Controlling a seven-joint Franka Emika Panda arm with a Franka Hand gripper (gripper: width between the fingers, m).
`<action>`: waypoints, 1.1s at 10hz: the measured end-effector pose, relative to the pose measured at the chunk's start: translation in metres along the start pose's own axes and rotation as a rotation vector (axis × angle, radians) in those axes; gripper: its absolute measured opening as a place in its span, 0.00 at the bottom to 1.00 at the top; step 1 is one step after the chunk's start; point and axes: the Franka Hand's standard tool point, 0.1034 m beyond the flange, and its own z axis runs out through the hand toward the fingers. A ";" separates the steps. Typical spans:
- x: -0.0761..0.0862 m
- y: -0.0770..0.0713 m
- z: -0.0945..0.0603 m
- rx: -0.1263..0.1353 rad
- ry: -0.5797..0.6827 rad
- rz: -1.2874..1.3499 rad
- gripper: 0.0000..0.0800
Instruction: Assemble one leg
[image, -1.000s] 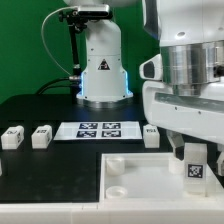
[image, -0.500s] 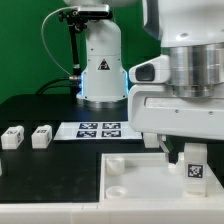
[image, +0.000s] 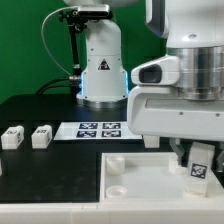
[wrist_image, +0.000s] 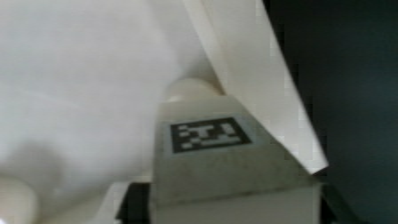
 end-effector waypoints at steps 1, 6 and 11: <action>0.000 0.000 0.000 -0.003 0.000 0.102 0.38; -0.005 0.000 0.001 -0.003 0.051 1.211 0.37; -0.002 -0.001 -0.001 0.000 0.066 0.940 0.70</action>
Offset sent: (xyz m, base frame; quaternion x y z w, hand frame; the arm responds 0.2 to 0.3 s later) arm -0.0002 -0.0117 -0.0009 -0.0799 0.0441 0.5381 0.8379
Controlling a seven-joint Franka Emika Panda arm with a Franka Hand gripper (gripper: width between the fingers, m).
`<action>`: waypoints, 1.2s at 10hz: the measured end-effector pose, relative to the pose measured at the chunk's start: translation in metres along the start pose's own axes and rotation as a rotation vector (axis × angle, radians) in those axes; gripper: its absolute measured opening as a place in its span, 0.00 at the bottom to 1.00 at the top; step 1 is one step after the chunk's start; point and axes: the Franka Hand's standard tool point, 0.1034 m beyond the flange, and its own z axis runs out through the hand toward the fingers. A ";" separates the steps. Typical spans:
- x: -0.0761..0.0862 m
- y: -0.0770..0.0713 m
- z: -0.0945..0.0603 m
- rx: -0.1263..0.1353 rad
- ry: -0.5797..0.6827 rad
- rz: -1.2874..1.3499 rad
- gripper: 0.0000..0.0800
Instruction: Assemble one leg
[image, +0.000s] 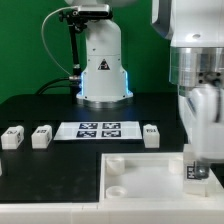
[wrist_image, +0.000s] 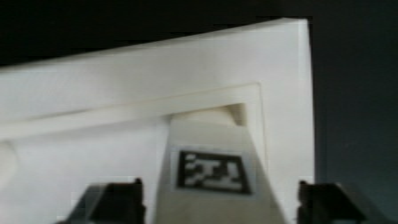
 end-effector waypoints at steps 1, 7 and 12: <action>0.003 -0.008 -0.005 0.020 0.001 -0.204 0.70; -0.003 0.003 0.006 0.044 0.050 -1.011 0.81; 0.014 -0.008 -0.016 0.074 0.052 -1.086 0.48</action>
Offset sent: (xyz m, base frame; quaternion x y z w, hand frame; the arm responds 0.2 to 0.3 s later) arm 0.0000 0.0000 0.0000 0.0000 0.0000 -0.1790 0.9838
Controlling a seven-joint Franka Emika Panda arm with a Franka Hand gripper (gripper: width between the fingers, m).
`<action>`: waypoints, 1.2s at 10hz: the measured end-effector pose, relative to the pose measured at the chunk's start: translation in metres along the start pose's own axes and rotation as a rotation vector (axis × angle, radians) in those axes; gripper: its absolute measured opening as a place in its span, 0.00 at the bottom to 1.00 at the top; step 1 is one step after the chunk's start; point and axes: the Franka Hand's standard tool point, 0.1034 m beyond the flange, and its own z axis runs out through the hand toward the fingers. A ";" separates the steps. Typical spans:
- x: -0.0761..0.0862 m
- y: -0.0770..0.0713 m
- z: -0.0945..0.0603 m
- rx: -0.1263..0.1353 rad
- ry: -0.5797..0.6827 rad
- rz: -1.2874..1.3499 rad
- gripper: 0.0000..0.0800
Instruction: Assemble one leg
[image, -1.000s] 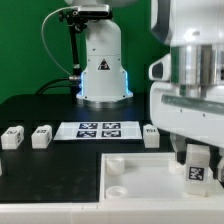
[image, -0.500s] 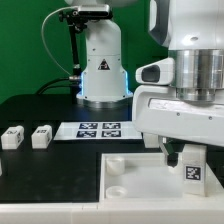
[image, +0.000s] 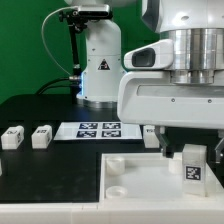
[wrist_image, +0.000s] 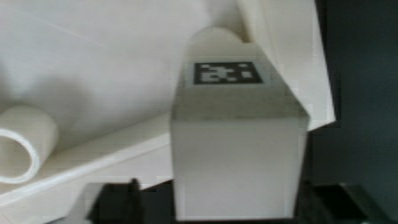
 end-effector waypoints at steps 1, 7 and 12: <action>-0.001 0.000 0.001 0.002 -0.004 0.152 0.36; -0.007 0.011 0.002 -0.016 -0.051 1.028 0.36; -0.014 0.011 0.002 0.008 -0.060 1.264 0.45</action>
Offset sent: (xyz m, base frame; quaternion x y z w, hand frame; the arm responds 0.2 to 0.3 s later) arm 0.0000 0.0000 0.0000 0.0000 0.0000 0.2667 0.9638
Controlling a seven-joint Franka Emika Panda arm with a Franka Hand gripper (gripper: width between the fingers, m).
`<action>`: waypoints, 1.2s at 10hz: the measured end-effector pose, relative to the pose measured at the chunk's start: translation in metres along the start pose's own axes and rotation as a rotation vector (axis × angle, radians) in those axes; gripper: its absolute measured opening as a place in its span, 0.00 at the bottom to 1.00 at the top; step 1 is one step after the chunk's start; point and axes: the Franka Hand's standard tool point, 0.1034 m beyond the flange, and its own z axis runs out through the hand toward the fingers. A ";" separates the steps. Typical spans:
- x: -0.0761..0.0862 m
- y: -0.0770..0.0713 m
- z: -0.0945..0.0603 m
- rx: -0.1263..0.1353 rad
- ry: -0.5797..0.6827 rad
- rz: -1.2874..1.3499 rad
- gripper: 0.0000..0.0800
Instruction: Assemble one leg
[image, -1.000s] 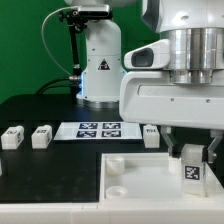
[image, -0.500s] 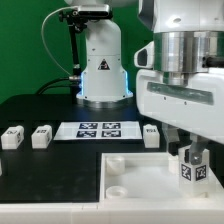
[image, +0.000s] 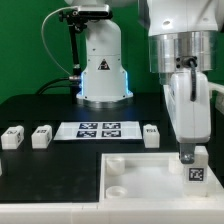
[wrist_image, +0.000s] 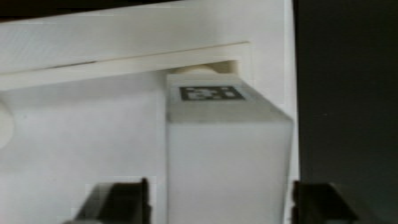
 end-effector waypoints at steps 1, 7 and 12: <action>-0.001 0.001 0.000 -0.001 0.000 -0.001 0.67; -0.002 -0.001 0.000 -0.034 0.022 -0.840 0.81; -0.015 0.001 0.004 -0.064 0.039 -1.361 0.78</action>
Offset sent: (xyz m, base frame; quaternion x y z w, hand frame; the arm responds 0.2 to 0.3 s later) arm 0.0000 0.0000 0.0000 0.0000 0.0000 -0.3523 0.9359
